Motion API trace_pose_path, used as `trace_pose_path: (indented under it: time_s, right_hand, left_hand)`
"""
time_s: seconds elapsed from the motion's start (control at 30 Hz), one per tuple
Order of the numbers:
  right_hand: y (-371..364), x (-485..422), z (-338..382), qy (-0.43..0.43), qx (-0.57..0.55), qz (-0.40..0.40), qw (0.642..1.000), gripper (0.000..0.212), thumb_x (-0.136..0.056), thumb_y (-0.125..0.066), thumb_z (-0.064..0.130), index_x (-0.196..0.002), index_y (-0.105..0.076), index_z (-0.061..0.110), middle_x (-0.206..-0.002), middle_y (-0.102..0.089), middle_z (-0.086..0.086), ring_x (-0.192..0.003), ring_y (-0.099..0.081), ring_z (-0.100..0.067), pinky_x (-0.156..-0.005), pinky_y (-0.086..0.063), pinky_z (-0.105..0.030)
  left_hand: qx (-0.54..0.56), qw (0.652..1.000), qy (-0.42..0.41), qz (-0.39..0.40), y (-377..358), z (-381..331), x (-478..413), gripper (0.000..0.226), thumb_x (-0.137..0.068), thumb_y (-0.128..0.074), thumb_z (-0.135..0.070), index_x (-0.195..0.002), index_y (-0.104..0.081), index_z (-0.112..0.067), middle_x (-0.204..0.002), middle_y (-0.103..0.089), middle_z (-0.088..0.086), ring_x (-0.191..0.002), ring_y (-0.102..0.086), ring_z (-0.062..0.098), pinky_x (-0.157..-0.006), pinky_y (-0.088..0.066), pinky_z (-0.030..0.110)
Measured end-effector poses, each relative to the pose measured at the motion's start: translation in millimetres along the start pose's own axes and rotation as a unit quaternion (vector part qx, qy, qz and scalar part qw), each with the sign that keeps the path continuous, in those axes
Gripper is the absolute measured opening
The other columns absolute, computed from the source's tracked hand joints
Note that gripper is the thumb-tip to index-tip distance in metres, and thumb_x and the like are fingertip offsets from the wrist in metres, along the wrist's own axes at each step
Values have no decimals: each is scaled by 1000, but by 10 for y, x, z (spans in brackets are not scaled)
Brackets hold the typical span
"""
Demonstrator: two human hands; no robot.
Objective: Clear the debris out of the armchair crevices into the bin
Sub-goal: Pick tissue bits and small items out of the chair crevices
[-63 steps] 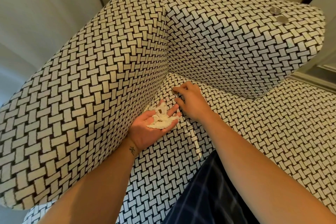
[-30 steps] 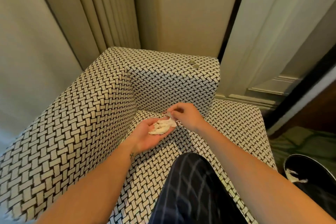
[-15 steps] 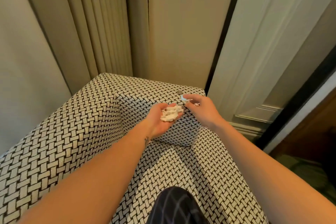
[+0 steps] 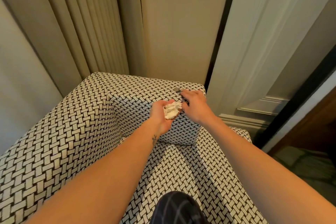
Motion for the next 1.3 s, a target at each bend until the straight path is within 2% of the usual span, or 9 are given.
trace_pose_path:
  time_s: [0.1, 0.2, 0.53, 0.67, 0.77, 1.03, 1.13, 1.2, 1.3]
  right_hand:
    - [19, 26, 27, -10, 24, 10, 1000, 37, -101, -49, 11, -137, -57, 9, -147, -52, -5, -135, -34, -27, -111, -29, -38]
    - [19, 46, 51, -11, 27, 30, 999, 49, -100, -47, 9, -150, -45, 11, -160, -37, -3, -145, -25, -29, -120, -22, -40]
    - [13, 91, 24, -11, 11, 73, 997, 61, -99, -50, 8, -157, -34, 18, -169, -13, -4, -155, -12, -28, -124, -14, -39]
    - [32, 143, 30, -15, -27, 70, 997, 58, -99, -51, 9, -155, -39, 18, -169, -14, -2, -154, -17, -27, -123, -20, -39]
    - [47, 283, 44, -8, -41, 64, 997, 56, -99, -53, 10, -153, -41, 18, -169, -15, 2, -153, -24, -27, -124, -26, -44]
    - [173, 848, -36, -2, -26, 26, 999, 47, -102, -50, 12, -148, -50, 19, -163, -34, 1, -147, -35, -24, -120, -33, -43]
    - [249, 1113, -162, 12, -42, 6, 999, 34, -101, -51, 10, -131, -64, 19, -135, -60, 3, -118, -58, -18, -99, -52, -39]
    - [321, 1270, -277, 3, -54, -7, 999, 32, -99, -51, 7, -123, -67, 21, -123, -65, 5, -102, -61, -14, -84, -53, -34]
    - [471, 1501, -459, -20, -60, -22, 998, 37, -98, -50, 7, -126, -66, 26, -121, -68, 5, -101, -62, -15, -85, -54, -37]
  left_hand:
    - [-4, 1000, 2, -2, -25, 9, 44, 30, -101, -42, -9, -120, -63, 3, -113, -68, 22, -103, -64, 30, -103, -49, 37]
    - [-2, 1000, 7, 0, -40, 10, 97, 29, -101, -42, -8, -118, -62, 3, -111, -67, 22, -100, -64, 29, -96, -52, 35]
    - [-9, 1000, 17, -11, -5, 53, 228, 28, -101, -42, -7, -116, -63, 4, -124, -66, 25, -104, -64, 31, -112, -46, 37]
    - [5, 1000, 18, -2, -16, 39, 324, 32, -102, -41, -7, -125, -60, 6, -127, -64, 26, -112, -62, 33, -112, -46, 37]
    - [6, 1000, 17, 10, -20, 67, 400, 32, -102, -41, -8, -123, -60, 7, -123, -64, 26, -106, -63, 32, -114, -44, 38]
    - [20, 997, 45, 51, -79, 478, 569, 32, -103, -40, -11, -119, -60, 7, -109, -66, 23, -96, -64, 29, -113, -44, 37]
    - [13, 996, 57, 67, -215, 683, 669, 35, -103, -39, -11, -125, -58, 8, -113, -65, 24, -100, -64, 30, -111, -45, 36]
    - [7, 995, 66, 73, -302, 835, 719, 35, -103, -39, -10, -127, -58, 7, -120, -63, 24, -106, -62, 31, -112, -44, 37]
    - [-16, 993, 81, 90, -461, 1067, 805, 31, -103, -39, -9, -123, -58, 6, -115, -64, 23, -99, -63, 30, -104, -48, 36]
Point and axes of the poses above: each hand's wrist, its own x-axis away from the middle knuckle, its own y-axis out of the back of the hand, z = x × y, the point moved 5 cm from there along -x, towards the middle knuckle
